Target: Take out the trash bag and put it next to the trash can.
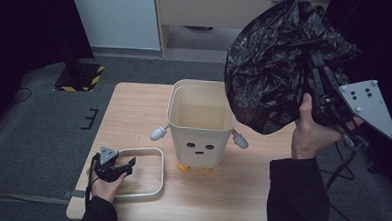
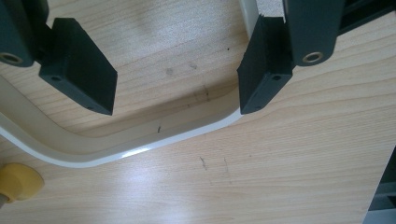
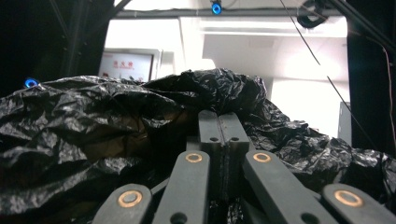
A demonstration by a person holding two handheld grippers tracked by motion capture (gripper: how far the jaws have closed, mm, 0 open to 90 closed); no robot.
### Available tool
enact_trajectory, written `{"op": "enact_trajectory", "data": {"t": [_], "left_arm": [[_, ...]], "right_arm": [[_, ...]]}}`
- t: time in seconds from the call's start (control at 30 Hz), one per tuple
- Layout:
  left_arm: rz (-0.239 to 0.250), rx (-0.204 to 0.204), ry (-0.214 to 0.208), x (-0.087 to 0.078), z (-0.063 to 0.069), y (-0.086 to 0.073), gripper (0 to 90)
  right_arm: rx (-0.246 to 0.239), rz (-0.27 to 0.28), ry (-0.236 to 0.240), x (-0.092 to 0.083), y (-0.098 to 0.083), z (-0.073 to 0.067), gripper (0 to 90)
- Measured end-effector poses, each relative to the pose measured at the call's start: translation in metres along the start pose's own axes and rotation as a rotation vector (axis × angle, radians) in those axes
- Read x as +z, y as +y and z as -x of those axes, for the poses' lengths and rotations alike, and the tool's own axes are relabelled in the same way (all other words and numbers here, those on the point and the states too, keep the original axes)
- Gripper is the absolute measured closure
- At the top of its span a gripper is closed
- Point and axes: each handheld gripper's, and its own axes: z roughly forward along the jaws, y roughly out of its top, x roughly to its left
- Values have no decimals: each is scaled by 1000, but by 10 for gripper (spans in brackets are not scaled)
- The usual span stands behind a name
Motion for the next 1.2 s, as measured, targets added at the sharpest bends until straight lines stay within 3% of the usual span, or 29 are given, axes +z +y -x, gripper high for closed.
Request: {"op": "enact_trajectory", "data": {"t": [0.23,0.67,0.97,1.2], "left_arm": [[-15,8,-1,1,1,0,282],[-25,10,-3,3,1,-1,285],[-34,14,-6,4,2,-2,286],[-32,15,-7,4,1,-2,286]], "right_arm": [[5,-38,-30,-6,-24,15,900],[35,-56,-63,-16,-45,33,900],[44,-22,-83,-21,-40,38,900],[25,-43,-81,-19,-43,37,900]]}}
